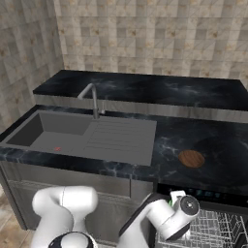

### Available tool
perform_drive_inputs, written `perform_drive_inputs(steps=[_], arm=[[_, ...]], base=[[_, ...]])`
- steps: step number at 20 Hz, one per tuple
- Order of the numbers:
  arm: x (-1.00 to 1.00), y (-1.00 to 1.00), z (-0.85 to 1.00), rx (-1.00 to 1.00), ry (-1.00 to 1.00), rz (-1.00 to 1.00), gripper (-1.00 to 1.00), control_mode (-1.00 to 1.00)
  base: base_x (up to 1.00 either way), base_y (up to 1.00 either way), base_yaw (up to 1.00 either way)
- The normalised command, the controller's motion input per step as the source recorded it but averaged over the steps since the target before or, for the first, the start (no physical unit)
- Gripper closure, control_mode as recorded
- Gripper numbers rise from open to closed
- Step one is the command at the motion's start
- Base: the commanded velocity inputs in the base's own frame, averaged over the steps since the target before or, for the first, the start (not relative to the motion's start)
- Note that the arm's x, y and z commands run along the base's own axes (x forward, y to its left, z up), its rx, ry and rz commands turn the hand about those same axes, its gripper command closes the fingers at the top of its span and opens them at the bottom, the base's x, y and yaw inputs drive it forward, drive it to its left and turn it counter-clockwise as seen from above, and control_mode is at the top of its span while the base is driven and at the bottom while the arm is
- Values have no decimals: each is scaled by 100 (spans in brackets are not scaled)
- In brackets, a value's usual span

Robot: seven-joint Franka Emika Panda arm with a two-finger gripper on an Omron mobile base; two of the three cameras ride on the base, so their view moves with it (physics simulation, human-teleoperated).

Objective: Pick up the cup and bowl from the counter, place them in the dishwasher, and close the dishwasher door.

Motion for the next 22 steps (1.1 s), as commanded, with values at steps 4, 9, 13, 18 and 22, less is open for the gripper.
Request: perform_drive_inputs(steps=[4,9,13,18,22], arm=[[9,-17,-28,3,1,9,100,-100],[0,-13,-22,0,-2,12,100,-100],[0,-6,-16,-2,-7,9,100,-100],[0,0,-17,-3,-5,4,100,-100],[3,0,-33,-1,0,1,100,-100]], base=[[0,0,0],[0,0,0],[0,0,0],[0,0,0],[0,0,0]])
